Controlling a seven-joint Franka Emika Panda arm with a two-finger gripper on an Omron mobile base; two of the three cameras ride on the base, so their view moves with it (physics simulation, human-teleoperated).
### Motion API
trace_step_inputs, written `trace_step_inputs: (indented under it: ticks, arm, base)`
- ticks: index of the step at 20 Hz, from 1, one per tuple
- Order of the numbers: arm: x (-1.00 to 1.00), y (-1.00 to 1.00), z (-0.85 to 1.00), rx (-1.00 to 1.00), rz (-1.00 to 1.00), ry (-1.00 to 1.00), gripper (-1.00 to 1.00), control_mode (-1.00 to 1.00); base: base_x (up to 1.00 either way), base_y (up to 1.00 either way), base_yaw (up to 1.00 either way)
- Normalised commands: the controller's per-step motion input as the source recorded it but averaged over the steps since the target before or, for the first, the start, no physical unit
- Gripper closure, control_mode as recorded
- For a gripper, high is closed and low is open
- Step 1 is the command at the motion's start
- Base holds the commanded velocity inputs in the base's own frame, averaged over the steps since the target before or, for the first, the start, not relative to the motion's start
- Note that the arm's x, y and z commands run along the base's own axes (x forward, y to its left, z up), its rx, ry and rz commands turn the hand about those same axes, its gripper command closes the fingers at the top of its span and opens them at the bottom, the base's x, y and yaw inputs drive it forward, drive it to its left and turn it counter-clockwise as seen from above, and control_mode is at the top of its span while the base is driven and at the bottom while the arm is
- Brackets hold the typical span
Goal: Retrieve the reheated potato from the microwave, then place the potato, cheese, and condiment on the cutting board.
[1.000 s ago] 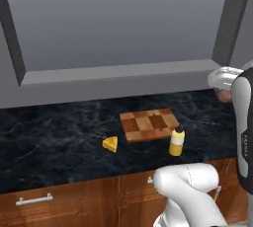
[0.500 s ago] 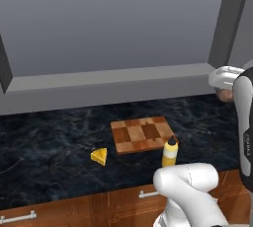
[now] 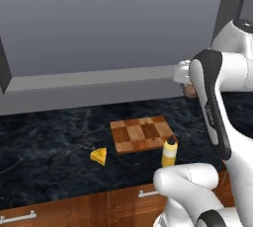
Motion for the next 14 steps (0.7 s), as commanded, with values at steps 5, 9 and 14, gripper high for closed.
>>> trace_step_inputs:
  ticks: [5, 9, 14]
  arm:
    - [0.87, 0.64, -0.69, -0.02, 0.02, 0.26, 1.0, -1.0]
    - [0.63, 0.05, -0.67, -0.01, 0.0, 0.19, 1.0, -1.0]
    - [0.51, 0.05, -0.74, -0.01, 0.02, 0.19, 1.0, -1.0]
  base:
    - [0.0, 0.0, 0.0]
    - [0.0, 0.0, 0.0]
    - [0.0, 0.0, 0.0]
